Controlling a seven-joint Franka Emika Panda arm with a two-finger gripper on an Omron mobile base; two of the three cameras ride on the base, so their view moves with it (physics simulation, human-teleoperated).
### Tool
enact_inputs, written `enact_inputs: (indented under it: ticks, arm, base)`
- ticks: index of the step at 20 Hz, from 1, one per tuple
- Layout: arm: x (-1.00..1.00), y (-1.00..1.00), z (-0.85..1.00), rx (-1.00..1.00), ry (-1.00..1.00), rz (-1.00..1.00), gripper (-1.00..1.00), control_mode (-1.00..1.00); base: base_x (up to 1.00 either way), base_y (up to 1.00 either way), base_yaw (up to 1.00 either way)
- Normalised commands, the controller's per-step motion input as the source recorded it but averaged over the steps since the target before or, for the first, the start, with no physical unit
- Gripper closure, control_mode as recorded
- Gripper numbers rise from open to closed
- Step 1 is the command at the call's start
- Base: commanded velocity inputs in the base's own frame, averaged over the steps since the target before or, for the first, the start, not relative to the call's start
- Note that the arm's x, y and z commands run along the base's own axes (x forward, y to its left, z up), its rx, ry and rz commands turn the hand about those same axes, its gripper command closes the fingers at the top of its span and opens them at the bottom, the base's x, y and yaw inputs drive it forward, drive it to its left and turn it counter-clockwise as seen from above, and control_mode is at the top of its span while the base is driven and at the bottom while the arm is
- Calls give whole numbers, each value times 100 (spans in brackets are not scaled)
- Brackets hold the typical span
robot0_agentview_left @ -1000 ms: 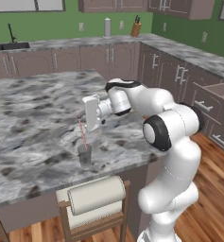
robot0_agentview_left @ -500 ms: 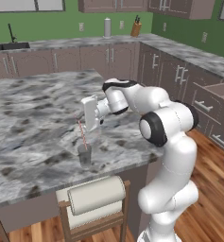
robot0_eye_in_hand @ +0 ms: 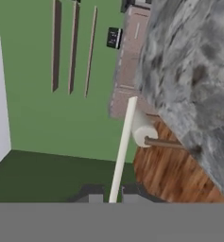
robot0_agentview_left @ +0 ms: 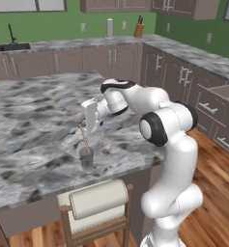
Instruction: Take a straw from the drawer in front and place it inside the glass cup on the dining counter.
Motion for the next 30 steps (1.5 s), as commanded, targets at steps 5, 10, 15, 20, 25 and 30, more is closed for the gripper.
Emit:
enact_inputs:
  ticks: [5,10,15,20,25,30]
  arm:
    - [0,4,-5,0,-9,13,100,-100]
    - [0,3,-5,1,-6,11,100,-100]
    - [0,7,-6,11,-1,9,100,-100]
    - [0,6,0,18,0,7,100,-100]
    - [0,0,-7,11,0,5,100,-100]
    - [0,0,-14,5,0,3,100,-100]
  base:
    - [0,0,0]
    - [0,0,0]
    - [0,0,0]
    - [0,0,0]
    - [0,0,0]
    - [0,0,0]
